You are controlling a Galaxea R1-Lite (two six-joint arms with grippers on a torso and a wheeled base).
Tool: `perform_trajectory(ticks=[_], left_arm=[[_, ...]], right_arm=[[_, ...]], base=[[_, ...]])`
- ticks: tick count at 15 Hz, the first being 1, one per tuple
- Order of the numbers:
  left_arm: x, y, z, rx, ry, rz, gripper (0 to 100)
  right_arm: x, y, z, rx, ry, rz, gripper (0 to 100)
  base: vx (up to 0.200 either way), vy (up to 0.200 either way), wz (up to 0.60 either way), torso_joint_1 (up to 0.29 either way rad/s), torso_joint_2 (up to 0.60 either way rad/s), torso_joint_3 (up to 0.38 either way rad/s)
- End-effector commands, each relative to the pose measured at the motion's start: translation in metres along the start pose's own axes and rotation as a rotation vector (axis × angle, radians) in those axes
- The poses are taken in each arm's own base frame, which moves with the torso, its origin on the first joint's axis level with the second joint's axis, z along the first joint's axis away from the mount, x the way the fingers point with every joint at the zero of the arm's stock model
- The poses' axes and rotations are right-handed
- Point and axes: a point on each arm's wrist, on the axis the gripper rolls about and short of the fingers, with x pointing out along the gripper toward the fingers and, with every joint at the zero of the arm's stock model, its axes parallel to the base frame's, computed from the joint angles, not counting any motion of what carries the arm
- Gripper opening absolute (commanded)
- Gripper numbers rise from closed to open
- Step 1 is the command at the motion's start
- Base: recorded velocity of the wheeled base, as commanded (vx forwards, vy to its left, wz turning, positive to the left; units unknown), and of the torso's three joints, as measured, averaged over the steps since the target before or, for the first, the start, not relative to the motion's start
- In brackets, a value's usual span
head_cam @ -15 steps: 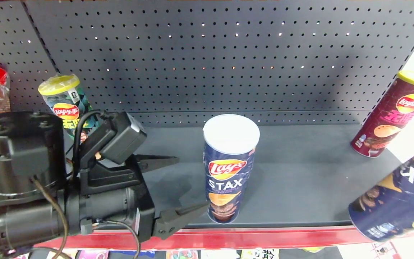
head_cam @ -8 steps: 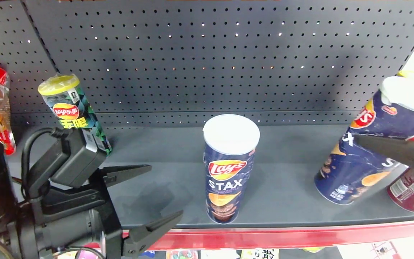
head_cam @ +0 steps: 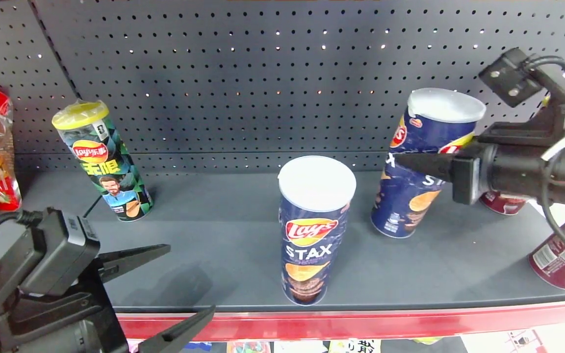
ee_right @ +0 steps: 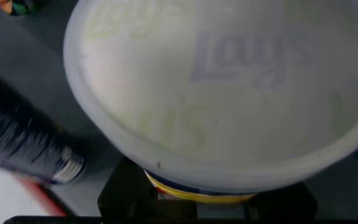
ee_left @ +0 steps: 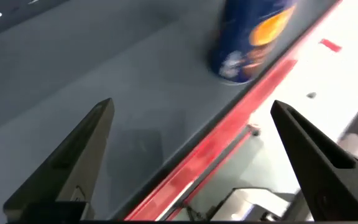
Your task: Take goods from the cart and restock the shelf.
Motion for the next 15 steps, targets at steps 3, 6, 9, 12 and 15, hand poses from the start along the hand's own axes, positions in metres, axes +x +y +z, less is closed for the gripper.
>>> perform_trajectory(ticks=[3,6,9,12,15], left_arm=[[-0.018,-0.001,-0.008,-0.013,-0.017,0.014,100],[-0.028,0.005,-0.009,-0.028,-0.010,0.062,100],[-0.031,0.006,-0.010,-0.033,-0.014,0.082,100],[-0.031,0.006,-0.010,-0.033,-0.015,0.082,100],[-0.031,0.006,-0.010,-0.033,-0.012,0.082,100]], right_arm=[[0.057,0.000,-0.011,0.003,0.012,0.029,0],[0.079,0.009,-0.006,-0.006,0.009,0.072,0],[0.095,0.013,0.002,-0.012,-0.009,0.086,0],[0.102,0.015,0.001,-0.014,-0.005,0.092,0],[0.108,0.015,0.002,-0.014,-0.007,0.091,0]], base=[[0.000,0.000,0.00,0.000,0.00,0.000],[0.000,0.000,0.00,0.000,0.00,0.000],[0.000,0.000,0.00,0.000,0.00,0.000],[0.000,0.000,0.00,0.000,0.00,0.000],[0.000,0.000,0.00,0.000,0.00,0.000]])
